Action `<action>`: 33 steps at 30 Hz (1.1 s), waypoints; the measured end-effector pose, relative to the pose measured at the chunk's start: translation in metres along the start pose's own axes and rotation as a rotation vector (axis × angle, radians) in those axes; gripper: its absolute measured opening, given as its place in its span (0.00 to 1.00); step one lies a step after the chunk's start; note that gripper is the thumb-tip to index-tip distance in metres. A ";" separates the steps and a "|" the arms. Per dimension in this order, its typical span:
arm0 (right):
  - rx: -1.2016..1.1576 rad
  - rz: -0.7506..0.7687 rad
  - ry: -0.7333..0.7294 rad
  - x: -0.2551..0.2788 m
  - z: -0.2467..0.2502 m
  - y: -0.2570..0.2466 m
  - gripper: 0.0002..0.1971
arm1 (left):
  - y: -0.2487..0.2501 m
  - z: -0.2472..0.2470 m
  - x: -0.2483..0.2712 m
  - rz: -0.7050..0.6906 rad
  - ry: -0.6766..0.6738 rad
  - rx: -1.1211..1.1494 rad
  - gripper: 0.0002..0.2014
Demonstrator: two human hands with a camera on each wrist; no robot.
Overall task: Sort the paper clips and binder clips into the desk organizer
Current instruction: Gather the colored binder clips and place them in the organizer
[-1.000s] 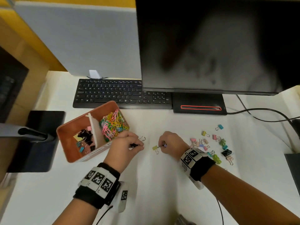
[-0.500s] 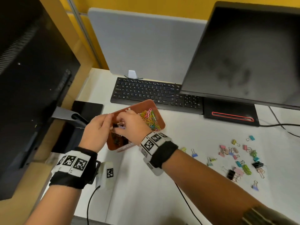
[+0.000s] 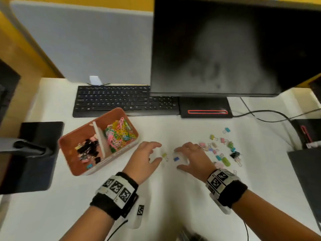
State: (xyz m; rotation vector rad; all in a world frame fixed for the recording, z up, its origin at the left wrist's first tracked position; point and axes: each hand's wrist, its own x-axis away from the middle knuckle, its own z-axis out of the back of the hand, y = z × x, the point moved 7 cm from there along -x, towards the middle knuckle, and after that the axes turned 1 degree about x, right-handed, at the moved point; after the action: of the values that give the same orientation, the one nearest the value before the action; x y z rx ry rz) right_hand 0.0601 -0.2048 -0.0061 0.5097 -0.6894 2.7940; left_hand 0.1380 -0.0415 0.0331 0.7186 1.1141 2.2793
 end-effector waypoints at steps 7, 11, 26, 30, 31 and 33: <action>0.026 0.068 -0.044 -0.012 -0.019 0.001 0.19 | -0.034 -0.080 -0.043 0.049 -0.042 -0.287 0.23; -0.068 0.071 -0.060 -0.021 -0.019 0.002 0.11 | -0.036 -0.079 -0.052 0.032 -0.020 -0.319 0.14; -0.190 0.012 -0.021 -0.002 0.042 0.102 0.19 | 0.016 -0.123 -0.047 -0.006 -0.297 -0.060 0.31; -0.006 0.006 -0.159 -0.005 0.018 0.105 0.29 | 0.025 -0.154 -0.048 -0.038 -0.316 -0.142 0.27; 0.006 0.005 -0.149 -0.007 0.017 0.105 0.29 | 0.027 -0.158 -0.048 -0.042 -0.303 -0.168 0.23; -0.012 0.026 -0.106 -0.009 0.018 0.100 0.23 | 0.027 -0.161 -0.050 -0.043 -0.251 -0.201 0.14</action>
State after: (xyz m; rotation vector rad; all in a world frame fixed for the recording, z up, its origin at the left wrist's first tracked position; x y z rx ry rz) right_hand 0.0445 -0.3008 -0.0352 0.6549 -0.7388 2.8017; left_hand 0.0652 -0.1769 -0.0419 0.8618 0.7661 2.1548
